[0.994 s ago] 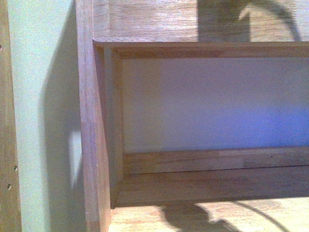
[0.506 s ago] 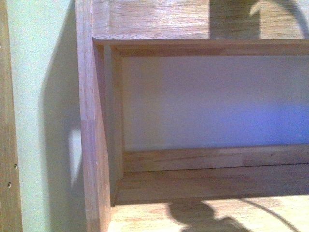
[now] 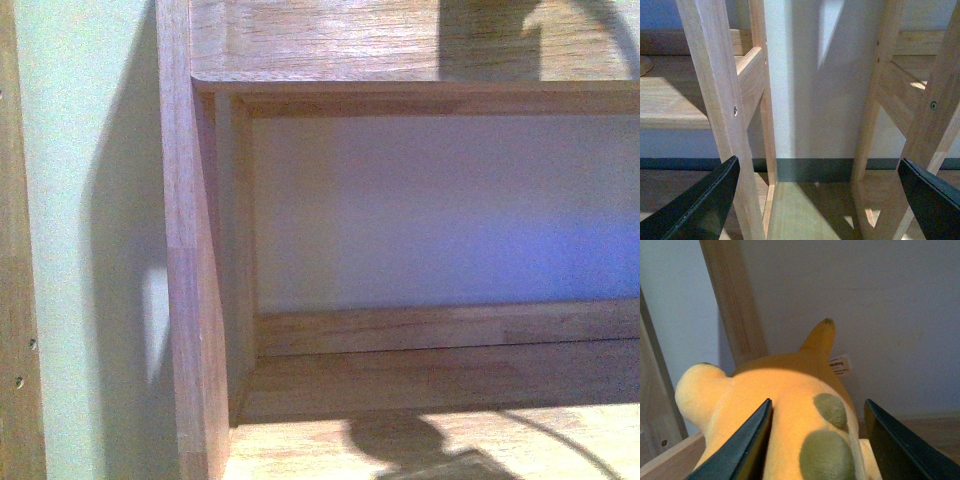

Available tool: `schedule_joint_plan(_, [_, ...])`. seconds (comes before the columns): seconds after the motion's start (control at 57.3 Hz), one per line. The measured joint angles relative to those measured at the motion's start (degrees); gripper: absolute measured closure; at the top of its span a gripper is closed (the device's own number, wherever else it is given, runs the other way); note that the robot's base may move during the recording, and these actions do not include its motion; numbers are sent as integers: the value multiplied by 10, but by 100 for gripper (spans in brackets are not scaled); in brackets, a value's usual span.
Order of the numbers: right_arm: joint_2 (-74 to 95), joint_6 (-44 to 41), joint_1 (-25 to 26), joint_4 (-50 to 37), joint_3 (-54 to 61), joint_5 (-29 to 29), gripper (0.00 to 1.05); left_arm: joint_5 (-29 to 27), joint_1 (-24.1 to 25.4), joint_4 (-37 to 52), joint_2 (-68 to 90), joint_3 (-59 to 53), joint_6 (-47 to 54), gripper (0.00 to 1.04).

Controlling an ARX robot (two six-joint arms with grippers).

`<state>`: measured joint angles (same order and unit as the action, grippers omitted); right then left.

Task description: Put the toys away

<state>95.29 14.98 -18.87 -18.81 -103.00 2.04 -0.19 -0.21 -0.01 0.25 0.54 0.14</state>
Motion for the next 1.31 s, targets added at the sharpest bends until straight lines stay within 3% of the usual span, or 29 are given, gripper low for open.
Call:
schedule_joint_plan(0.174, [-12,-39,-5,12,-1,36,20,0,0,0,0,0,0,6])
schedule_joint_plan(0.262, [-31,-85,-16,16,0,85,5,0,0,0,0,0,0,6])
schedule_joint_plan(0.471, [-88,-179,-35,-8,32,186,6,0,0,0,0,0,0,6])
schedule_joint_plan(0.768, [-199,-333,-67,-122,151,343,6,0,0,0,0,0,0,6])
schedule_joint_plan(1.064, [-331,-438,-96,-210,289,383,6,0,0,0,0,0,0,6])
schedule_joint_plan(1.309, [-452,-485,-114,-215,387,396,6,0,0,0,0,0,0,6])
